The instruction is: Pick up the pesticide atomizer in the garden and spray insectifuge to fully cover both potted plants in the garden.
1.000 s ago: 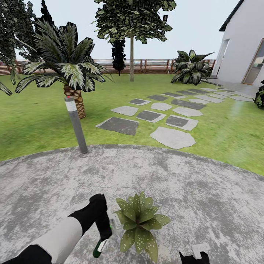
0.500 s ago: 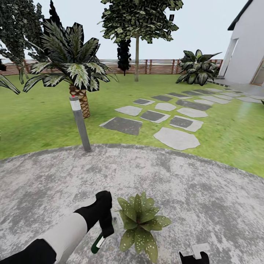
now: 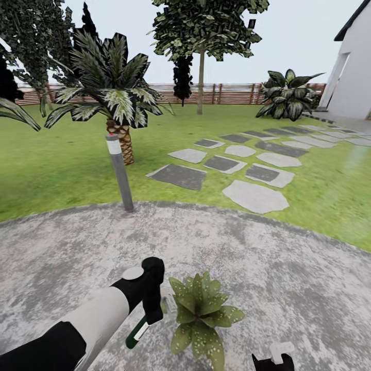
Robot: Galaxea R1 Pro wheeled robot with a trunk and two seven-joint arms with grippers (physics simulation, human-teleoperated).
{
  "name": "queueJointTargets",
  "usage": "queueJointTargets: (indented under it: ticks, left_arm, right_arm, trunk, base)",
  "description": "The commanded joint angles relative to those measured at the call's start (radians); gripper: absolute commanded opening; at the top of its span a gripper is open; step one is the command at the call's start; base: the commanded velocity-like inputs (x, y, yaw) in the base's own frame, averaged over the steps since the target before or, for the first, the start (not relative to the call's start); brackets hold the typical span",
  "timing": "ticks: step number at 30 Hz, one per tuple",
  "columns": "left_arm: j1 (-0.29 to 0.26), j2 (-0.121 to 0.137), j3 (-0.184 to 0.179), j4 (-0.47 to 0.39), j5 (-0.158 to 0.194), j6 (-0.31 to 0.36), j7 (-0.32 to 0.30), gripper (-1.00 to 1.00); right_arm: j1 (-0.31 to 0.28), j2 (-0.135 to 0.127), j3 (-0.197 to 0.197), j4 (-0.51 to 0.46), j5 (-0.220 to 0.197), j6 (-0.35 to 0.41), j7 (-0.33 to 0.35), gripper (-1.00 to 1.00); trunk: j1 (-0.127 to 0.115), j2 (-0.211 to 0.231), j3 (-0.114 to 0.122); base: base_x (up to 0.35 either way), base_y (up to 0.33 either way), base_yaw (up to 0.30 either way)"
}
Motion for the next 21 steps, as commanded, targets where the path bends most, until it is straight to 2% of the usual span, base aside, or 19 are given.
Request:
queueJointTargets:
  ticks: [1, 5, 11, 16, 21]
  left_arm:
    - [-0.001, -0.001, -0.002, -0.001, -0.007, 0.01, -0.009, -1.0]
    - [0.0, -0.002, -0.002, -0.018, -0.008, 0.01, -0.009, -1.0]
    - [0.008, 0.001, -0.001, -0.05, -0.008, 0.01, -0.009, -1.0]
    - [0.013, 0.008, -0.001, -0.047, -0.008, 0.009, -0.008, -1.0]
    - [0.014, 0.014, 0.005, -0.039, -0.008, 0.008, -0.007, -1.0]
  right_arm:
    - [0.0, 0.0, -0.009, 0.0, 0.007, -0.003, 0.006, 1.0]
    - [0.0, 0.0, -0.009, 0.0, 0.007, -0.003, 0.006, 1.0]
    - [0.0, 0.0, -0.009, 0.0, 0.007, -0.003, 0.006, 1.0]
    - [0.0, 0.0, -0.009, 0.0, 0.007, -0.003, 0.006, 1.0]
    - [0.0, 0.0, -0.009, 0.0, 0.007, -0.003, 0.006, 1.0]
  trunk:
    - [0.0, 0.0, -0.001]
    - [0.0, 0.0, -0.001]
    - [0.0, 0.0, -0.001]
    - [0.0, 0.0, -0.001]
    - [0.0, 0.0, -0.001]
  base:
    - [0.066, -0.244, 0.148]
    - [-0.036, -0.259, 0.041]
    - [-0.223, -0.195, 0.002]
    - [-0.047, -0.028, 0.012]
    - [-0.002, -0.001, 0.22]
